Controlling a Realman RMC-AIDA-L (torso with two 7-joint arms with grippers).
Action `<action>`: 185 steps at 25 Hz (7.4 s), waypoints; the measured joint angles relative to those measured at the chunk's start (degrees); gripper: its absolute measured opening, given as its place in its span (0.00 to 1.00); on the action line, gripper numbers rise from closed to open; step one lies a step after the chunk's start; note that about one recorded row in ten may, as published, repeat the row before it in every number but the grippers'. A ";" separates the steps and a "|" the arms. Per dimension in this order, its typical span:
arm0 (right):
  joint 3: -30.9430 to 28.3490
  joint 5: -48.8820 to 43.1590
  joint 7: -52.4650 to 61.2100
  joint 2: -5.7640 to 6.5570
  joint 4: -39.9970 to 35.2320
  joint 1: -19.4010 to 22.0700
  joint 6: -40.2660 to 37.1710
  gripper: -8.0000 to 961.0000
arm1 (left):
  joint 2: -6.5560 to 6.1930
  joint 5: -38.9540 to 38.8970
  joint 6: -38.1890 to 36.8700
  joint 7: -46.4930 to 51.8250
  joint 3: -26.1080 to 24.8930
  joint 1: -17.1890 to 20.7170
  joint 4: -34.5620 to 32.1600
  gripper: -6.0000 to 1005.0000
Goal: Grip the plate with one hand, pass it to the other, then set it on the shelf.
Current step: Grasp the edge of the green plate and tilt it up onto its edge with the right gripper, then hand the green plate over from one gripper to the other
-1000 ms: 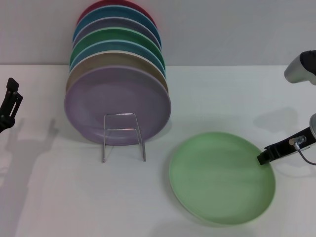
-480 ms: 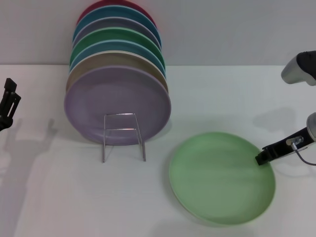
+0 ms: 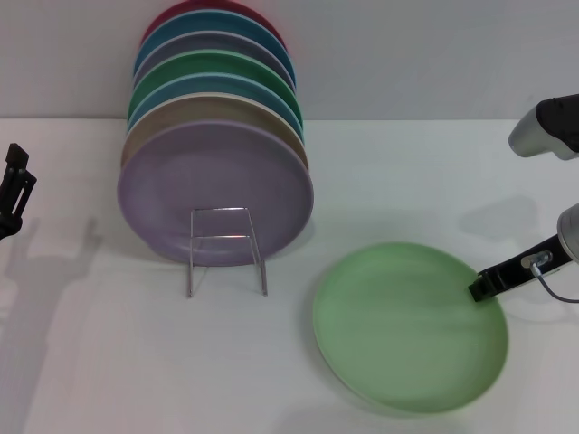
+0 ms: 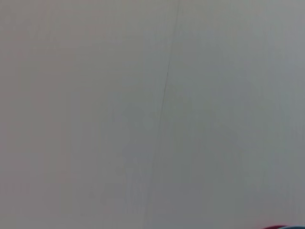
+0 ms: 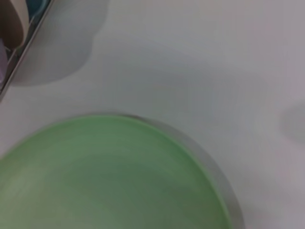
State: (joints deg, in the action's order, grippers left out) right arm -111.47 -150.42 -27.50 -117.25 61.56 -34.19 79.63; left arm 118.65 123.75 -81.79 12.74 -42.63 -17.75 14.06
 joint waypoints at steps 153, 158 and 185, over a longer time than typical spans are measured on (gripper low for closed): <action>101.97 37.19 -16.30 -2.64 -20.84 31.15 -168.97 0.03 | 0.45 0.90 -10.38 -6.80 33.08 5.09 5.28 0.83; 103.24 37.23 -22.87 -2.64 -18.42 31.12 -168.70 0.03 | 0.44 0.88 -8.14 -8.28 33.14 4.77 5.28 0.83; 107.59 41.19 -33.72 -2.64 -14.07 29.88 -166.05 0.03 | 0.41 0.52 -1.73 -10.81 32.77 3.41 6.68 0.83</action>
State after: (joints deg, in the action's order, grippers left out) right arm -3.89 -109.23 -61.22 -119.89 47.49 -4.31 -86.42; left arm 119.06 124.27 -83.52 1.93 -9.85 -14.34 20.74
